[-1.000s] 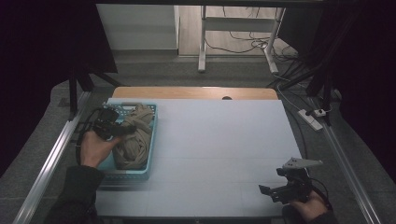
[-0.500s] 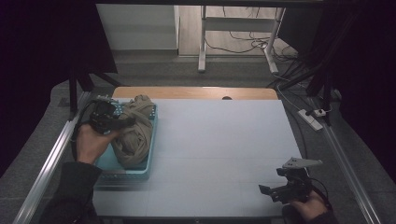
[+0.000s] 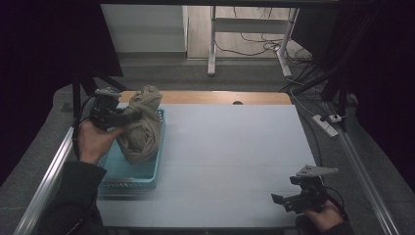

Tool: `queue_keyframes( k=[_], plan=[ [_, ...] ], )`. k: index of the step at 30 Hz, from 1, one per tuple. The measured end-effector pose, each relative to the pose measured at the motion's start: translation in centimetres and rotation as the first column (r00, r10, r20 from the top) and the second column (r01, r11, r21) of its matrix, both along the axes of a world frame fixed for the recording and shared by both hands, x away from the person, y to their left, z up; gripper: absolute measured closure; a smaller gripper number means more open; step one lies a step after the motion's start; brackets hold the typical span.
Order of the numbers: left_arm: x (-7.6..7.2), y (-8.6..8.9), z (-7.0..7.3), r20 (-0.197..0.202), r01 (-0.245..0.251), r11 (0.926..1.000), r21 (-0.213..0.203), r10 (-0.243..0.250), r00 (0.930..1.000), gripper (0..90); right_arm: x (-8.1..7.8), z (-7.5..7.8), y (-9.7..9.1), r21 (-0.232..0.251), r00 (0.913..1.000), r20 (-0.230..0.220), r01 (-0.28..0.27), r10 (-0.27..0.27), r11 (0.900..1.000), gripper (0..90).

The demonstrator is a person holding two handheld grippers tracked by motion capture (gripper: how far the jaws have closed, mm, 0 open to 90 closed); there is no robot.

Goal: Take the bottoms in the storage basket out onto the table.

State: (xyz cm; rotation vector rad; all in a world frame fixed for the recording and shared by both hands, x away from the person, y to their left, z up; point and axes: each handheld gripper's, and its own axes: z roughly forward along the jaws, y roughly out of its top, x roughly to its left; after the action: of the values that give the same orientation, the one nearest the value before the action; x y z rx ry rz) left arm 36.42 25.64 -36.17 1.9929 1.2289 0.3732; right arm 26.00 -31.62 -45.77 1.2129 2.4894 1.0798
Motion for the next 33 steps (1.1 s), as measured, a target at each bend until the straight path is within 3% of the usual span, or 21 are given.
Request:
queue_keyframes(
  k=[19, 33],
  plan=[
    [0.7, -3.6, 3.2, 0.082, 0.083, 0.9966, -0.001, -0.082, 0.9932, 63.6, 0.0, 0.0, 0.0, 0.002, 1.0, 0.002, -0.002, 0.002, 1.0, 0.0],
    [1.2, -6.6, 4.0, 0.108, 0.152, 0.9882, -0.02, -0.149, 0.9829, 63.5, 0.0, 0.0, 0.0, 0.004, 1.0, 0.001, -0.004, 0.004, 1.0, 0.0]
  ],
)
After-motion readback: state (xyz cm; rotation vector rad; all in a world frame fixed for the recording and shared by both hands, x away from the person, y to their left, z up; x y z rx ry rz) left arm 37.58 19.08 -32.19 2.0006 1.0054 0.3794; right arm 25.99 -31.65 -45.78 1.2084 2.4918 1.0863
